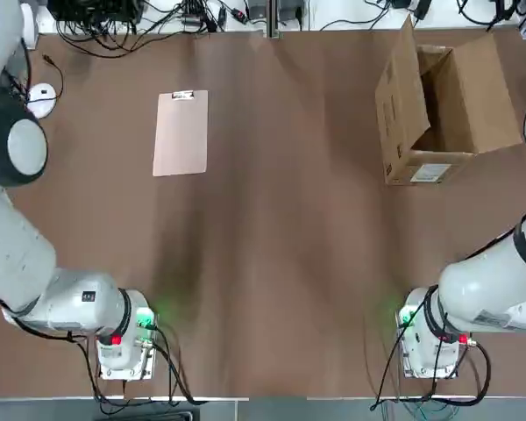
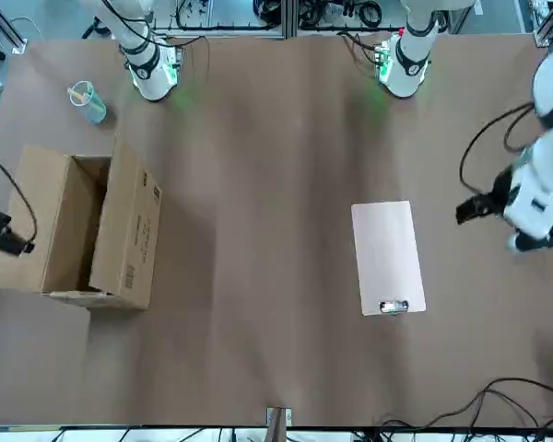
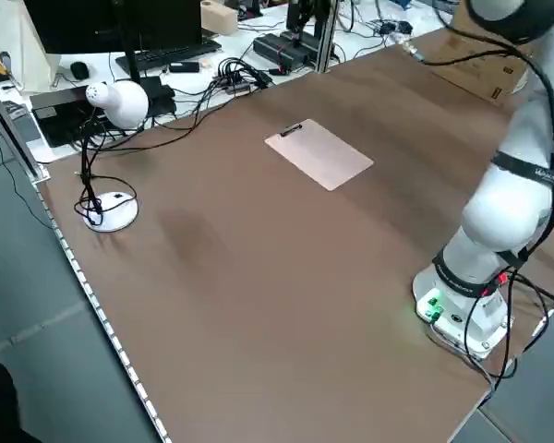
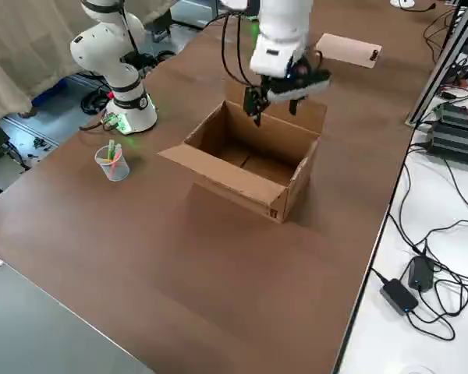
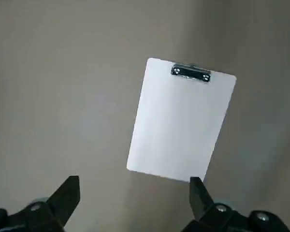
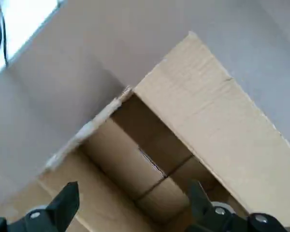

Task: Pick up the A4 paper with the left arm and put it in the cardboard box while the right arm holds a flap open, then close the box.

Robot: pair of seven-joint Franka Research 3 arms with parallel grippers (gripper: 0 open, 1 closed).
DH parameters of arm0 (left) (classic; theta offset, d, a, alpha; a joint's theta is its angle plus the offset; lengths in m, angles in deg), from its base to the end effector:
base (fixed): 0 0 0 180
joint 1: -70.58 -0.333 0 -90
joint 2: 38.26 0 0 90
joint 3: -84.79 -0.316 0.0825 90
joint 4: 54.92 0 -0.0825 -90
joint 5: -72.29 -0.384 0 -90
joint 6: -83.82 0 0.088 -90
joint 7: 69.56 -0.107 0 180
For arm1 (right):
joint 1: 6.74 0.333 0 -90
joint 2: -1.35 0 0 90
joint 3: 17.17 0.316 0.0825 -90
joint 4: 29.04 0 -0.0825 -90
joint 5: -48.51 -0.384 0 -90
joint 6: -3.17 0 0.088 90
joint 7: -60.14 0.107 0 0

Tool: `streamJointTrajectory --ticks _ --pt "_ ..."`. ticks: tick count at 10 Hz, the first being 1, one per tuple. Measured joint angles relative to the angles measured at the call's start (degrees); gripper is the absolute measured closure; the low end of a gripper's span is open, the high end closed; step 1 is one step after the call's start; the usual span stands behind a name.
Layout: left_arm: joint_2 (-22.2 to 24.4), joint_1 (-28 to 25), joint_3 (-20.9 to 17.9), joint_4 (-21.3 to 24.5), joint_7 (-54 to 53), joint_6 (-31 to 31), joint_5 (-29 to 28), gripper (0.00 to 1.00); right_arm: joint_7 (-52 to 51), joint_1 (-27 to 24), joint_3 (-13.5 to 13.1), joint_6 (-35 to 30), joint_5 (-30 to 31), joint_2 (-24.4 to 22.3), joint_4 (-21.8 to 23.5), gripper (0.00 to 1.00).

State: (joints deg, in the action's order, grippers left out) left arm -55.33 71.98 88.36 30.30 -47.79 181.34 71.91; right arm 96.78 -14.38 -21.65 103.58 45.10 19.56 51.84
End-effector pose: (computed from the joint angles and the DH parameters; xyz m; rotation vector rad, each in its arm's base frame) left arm 0.6411 -0.0504 0.4961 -3.0975 -0.4587 0.1303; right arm 0.6475 -0.1262 0.5238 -2.8224 1.2891 -0.0251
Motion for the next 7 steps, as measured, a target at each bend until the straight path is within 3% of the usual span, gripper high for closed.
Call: streamJointTrajectory --ticks 2,4,7 --pt "-7.9 1.0 0.0 -0.2 12.2 9.9 0.0 0.00 15.0 0.0 -0.6 4.8 -0.9 1.4 0.0 0.00" --pt "-16.1 2.3 0.1 -0.7 31.4 21.8 0.0 0.00 28.2 0.1 -0.6 12.7 -0.9 5.1 0.1 0.00" --pt "-23.4 2.7 0.2 -1.7 58.6 32.8 0.0 0.00 32.9 0.1 -0.8 15.7 -0.9 9.6 0.1 0.00"
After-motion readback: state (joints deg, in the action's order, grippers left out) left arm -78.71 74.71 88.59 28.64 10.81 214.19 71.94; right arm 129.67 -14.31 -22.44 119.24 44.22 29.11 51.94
